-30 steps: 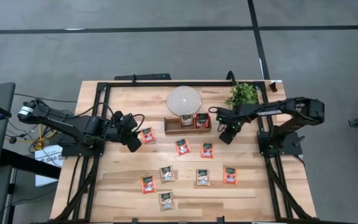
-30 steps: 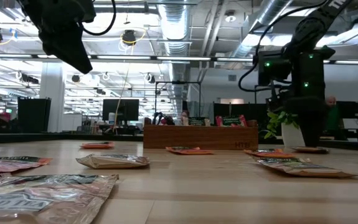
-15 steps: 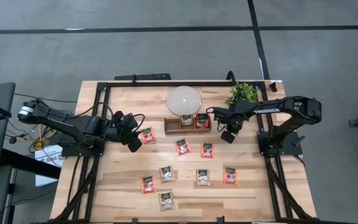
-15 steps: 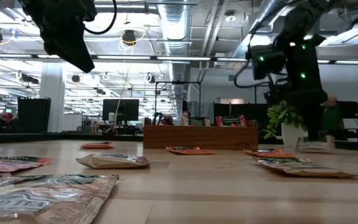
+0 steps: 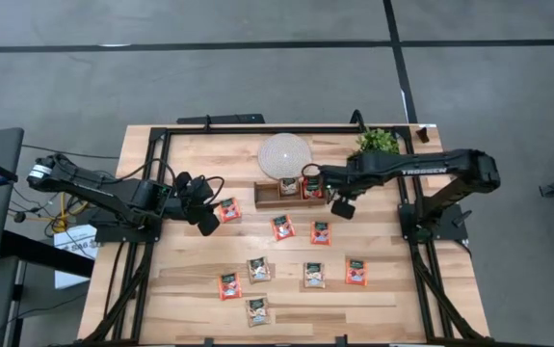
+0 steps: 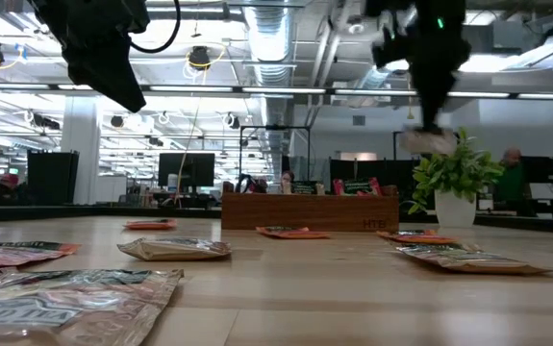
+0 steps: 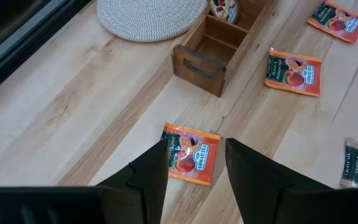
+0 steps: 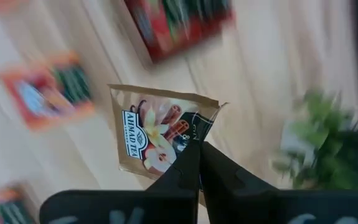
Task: Pick & Place Tea
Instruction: Put the brown tea bag into the middle slot of the wooden organizer
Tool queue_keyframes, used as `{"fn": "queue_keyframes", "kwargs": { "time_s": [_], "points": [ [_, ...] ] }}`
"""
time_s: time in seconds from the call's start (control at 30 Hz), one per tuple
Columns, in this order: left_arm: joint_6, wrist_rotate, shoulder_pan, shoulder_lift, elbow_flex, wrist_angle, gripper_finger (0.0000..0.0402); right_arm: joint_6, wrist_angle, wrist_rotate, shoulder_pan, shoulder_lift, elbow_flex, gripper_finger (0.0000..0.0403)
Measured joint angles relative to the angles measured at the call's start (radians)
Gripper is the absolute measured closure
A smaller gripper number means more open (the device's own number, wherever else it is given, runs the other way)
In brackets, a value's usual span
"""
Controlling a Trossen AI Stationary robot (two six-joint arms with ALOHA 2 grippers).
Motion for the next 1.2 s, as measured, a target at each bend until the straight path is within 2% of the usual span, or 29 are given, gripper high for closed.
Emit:
{"fn": "queue_keyframes", "kwargs": {
  "time_s": [0.23,0.6,0.77,0.97,1.2],
  "points": [
    [0.022,-0.002,0.000,0.000,0.000,0.001,0.0250,-0.134,0.120,0.120,0.072,0.097,0.202,0.0403],
    [0.022,-0.003,0.000,0.000,0.000,0.000,0.0250,-0.512,0.145,0.248,0.054,0.444,0.505,0.0403],
    [0.022,-0.005,0.000,0.000,0.000,0.000,0.0250,-0.581,0.144,0.352,0.054,0.541,0.557,0.0403],
    [0.022,-0.013,0.000,0.000,0.000,0.003,0.0250,-0.594,0.134,0.354,0.054,0.619,0.567,0.0403],
    [0.022,-0.029,0.000,0.000,0.000,0.004,0.0250,-0.576,0.152,0.379,0.053,0.643,0.567,0.0403]
  ]
}}
